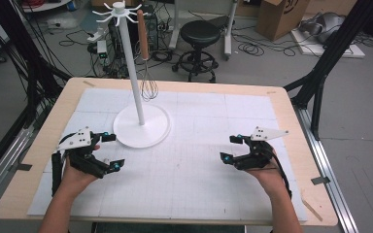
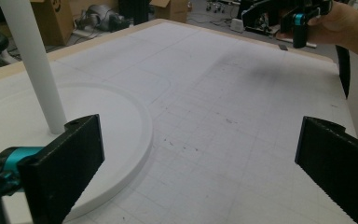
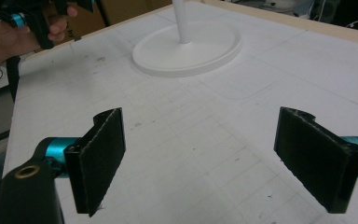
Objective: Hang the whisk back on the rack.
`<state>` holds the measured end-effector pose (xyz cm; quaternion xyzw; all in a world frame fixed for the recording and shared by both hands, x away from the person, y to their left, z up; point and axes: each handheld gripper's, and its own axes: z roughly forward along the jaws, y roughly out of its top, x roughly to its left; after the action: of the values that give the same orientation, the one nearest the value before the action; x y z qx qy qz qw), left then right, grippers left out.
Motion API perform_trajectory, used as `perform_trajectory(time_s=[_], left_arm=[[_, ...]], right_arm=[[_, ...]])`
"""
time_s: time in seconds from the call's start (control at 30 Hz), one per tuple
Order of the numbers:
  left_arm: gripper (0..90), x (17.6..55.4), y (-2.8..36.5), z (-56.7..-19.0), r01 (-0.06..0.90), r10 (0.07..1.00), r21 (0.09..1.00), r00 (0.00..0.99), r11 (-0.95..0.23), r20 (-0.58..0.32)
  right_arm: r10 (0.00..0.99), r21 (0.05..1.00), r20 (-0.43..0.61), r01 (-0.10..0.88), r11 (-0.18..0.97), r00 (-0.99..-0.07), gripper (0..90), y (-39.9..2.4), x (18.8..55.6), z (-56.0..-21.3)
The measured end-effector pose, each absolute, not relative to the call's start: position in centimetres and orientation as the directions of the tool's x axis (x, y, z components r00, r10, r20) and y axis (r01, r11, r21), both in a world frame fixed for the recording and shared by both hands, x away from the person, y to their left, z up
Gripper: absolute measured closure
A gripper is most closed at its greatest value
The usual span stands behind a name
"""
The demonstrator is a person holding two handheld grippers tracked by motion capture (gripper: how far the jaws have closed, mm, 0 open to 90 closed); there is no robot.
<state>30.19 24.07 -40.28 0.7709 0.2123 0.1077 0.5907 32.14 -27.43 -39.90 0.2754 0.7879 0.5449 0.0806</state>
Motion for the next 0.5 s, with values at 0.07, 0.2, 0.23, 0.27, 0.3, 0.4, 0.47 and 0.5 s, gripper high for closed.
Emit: perform_trajectory(time_s=[0.07, 0.2, 0.23, 0.27, 0.3, 0.4, 0.47, 0.5], left_arm=[[1.7, 30.18, 24.07, -40.23, 0.199, 0.455, 0.957, 0.887, -0.210, -0.085], [1.7, 30.17, 24.08, -40.19, 0.196, 0.456, 0.959, 0.886, -0.206, -0.084], [1.7, 30.19, 24.10, -40.19, 0.198, 0.459, 0.958, 0.885, -0.207, -0.084], [1.7, 30.21, 24.09, -40.22, 0.199, 0.459, 0.958, 0.884, -0.205, -0.086], [1.7, 30.24, 24.09, -40.24, 0.200, 0.459, 0.958, 0.884, -0.205, -0.087], [1.7, 30.34, 24.04, -40.29, 0.202, 0.456, 0.958, 0.886, -0.206, -0.088], [1.7, 30.40, 23.96, -40.34, 0.200, 0.454, 0.959, 0.887, -0.202, -0.089], [1.7, 30.42, 23.95, -40.34, 0.201, 0.455, 0.958, 0.886, -0.203, -0.090]], right_arm=[[0.528, 0.906, 0.173, 0.345, 0.247, -0.831, 16.2, -27.60, 32.05, -39.80], [0.529, 0.907, 0.174, 0.344, 0.243, -0.831, 16.1, -27.83, 32.11, -39.89], [0.528, 0.907, 0.173, 0.344, 0.243, -0.831, 16.1, -27.87, 32.17, -39.95], [0.528, 0.907, 0.173, 0.343, 0.243, -0.831, 16.1, -27.89, 32.20, -40.01], [0.529, 0.905, 0.177, 0.349, 0.244, -0.830, 16.1, -27.90, 32.21, -40.05], [0.525, 0.903, 0.180, 0.351, 0.247, -0.832, 16.0, -27.86, 32.20, -40.16], [0.526, 0.903, 0.177, 0.350, 0.249, -0.832, 16.0, -27.83, 32.15, -40.19], [0.526, 0.903, 0.179, 0.351, 0.248, -0.832, 15.9, -27.83, 32.13, -40.21]])
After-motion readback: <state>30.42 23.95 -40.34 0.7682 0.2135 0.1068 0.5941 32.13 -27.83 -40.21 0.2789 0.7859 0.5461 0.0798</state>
